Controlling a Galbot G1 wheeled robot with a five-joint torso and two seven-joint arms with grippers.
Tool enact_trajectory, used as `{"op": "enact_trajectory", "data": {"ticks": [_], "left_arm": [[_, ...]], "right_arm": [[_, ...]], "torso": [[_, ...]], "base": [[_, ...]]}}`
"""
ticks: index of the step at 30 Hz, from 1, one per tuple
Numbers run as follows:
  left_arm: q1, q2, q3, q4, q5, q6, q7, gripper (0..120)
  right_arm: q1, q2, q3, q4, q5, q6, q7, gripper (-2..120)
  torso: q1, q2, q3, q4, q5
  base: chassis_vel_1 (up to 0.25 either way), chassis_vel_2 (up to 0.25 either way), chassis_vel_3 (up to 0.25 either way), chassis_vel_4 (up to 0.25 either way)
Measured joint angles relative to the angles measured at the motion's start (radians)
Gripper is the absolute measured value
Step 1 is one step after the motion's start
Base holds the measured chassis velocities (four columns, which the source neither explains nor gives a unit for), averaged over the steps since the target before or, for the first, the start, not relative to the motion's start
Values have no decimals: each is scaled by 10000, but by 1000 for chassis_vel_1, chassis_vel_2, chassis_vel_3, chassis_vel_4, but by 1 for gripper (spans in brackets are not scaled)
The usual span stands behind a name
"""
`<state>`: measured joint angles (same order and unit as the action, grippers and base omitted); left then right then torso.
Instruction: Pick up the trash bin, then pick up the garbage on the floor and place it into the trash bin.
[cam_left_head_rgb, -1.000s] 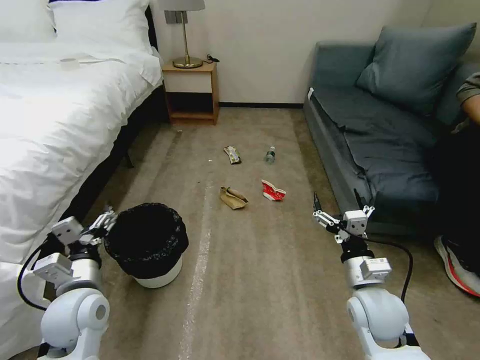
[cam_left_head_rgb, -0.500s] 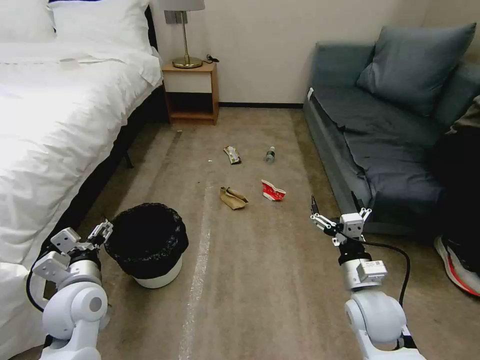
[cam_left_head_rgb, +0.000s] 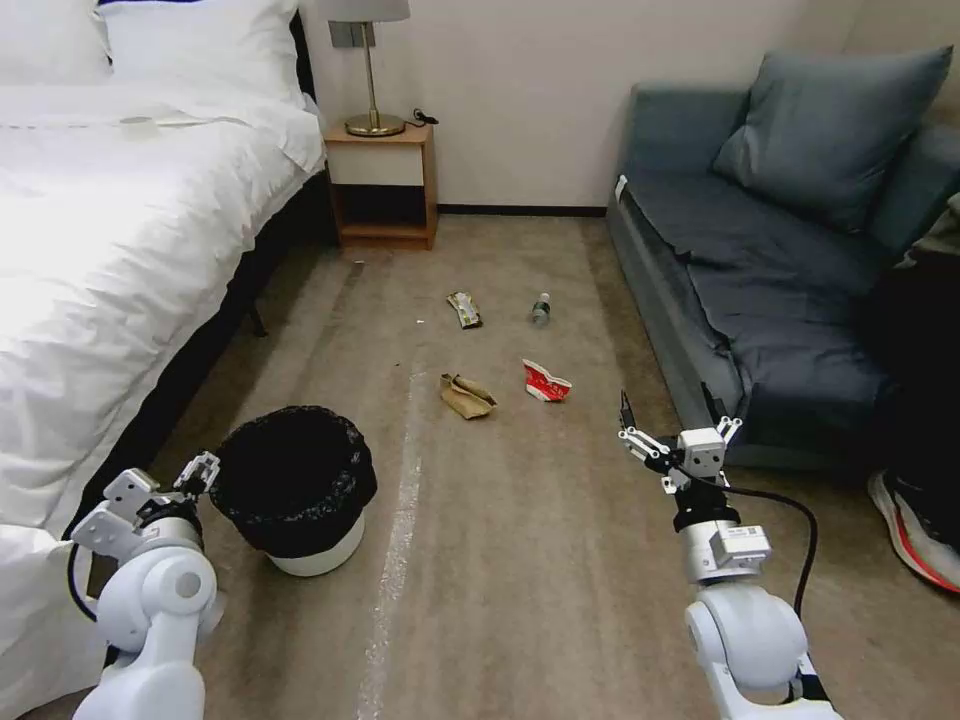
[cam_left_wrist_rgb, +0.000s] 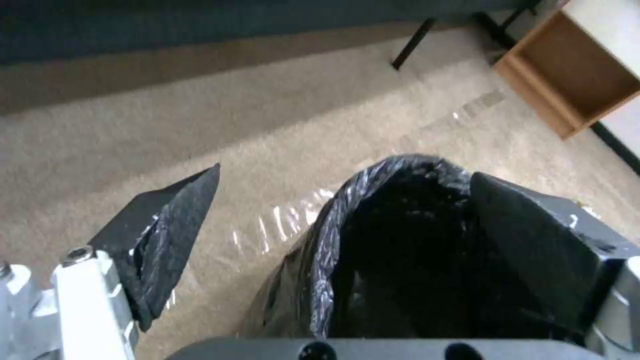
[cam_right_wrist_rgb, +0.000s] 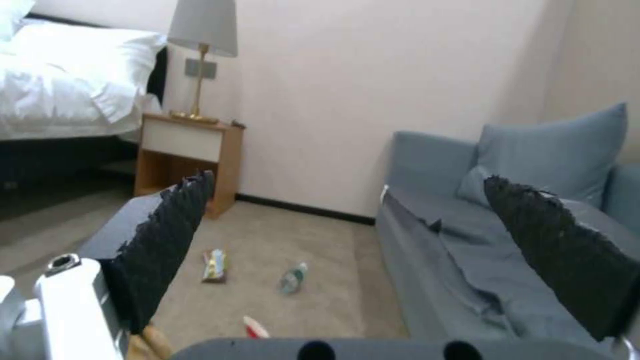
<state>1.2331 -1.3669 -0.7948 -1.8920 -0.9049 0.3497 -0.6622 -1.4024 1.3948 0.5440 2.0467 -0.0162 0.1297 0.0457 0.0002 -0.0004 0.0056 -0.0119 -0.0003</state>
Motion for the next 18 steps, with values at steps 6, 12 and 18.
{"op": "enact_trajectory", "data": {"ticks": [6,12,18], "left_arm": [[-648,197,303,883,-593,170,-6,100],[-889,52,493,1313,-849,287,94,99],[-840,-72,526,1743,-887,282,302,100]], "right_arm": [[-104,-55,7,80,-22,135,-31,100],[-112,16,-180,-57,-132,375,-43,100],[-106,20,-208,-58,-130,431,-48,100]], "torso": [[0,0,1,-2,0],[0,0,0,-1,2],[0,0,1,-1,1]], "base": [[0,0,0,0],[0,0,0,0],[0,0,0,0]]}}
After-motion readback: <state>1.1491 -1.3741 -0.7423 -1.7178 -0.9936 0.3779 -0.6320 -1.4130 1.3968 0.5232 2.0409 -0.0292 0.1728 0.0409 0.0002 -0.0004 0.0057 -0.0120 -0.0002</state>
